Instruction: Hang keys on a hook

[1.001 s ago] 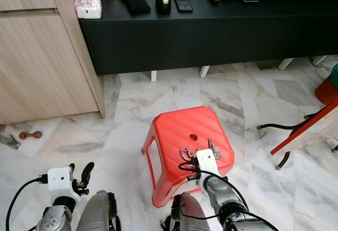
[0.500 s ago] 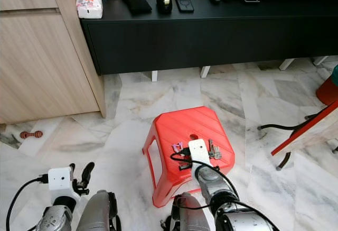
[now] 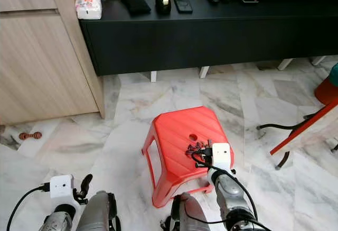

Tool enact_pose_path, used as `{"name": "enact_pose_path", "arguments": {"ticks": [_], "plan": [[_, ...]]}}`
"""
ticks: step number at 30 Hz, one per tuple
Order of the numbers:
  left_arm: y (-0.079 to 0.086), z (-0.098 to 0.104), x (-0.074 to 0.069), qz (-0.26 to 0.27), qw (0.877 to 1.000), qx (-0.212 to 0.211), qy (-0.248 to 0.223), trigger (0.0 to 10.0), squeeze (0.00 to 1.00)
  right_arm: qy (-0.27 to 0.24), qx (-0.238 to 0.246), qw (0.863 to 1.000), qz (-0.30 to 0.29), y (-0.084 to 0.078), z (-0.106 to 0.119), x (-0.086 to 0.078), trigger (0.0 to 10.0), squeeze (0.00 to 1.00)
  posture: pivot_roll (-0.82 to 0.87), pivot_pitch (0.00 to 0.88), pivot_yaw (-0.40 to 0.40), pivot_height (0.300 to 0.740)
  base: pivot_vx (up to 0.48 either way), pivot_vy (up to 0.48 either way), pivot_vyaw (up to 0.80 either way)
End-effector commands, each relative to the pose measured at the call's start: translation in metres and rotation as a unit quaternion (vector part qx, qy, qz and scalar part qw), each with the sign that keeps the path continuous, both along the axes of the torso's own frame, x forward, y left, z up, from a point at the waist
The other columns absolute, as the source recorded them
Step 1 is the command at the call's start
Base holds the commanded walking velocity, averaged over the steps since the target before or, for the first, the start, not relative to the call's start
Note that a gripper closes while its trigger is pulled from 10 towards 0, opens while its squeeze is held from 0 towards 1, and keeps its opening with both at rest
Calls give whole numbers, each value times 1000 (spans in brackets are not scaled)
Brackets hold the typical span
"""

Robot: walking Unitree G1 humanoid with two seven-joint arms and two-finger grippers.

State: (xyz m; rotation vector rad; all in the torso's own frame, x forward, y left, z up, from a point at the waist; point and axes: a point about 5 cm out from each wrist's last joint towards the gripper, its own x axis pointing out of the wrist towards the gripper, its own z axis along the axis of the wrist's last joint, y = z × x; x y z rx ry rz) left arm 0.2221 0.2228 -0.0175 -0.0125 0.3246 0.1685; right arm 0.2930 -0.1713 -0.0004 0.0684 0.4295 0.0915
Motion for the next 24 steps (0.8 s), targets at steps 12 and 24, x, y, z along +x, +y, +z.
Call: {"name": "enact_pose_path", "arguments": {"ticks": [12,24], "plan": [[6,-14,0,0,999,4,48,10000,0,-88,20,996,-28,0,26,16,10000,0,134,73,-106,699,0,0,0],[12,-32,-17,6,993,-1,119,10000,0,-92,19,995,-37,-2,22,8,10000,0,123,18,-89,740,0,0,0]]}}
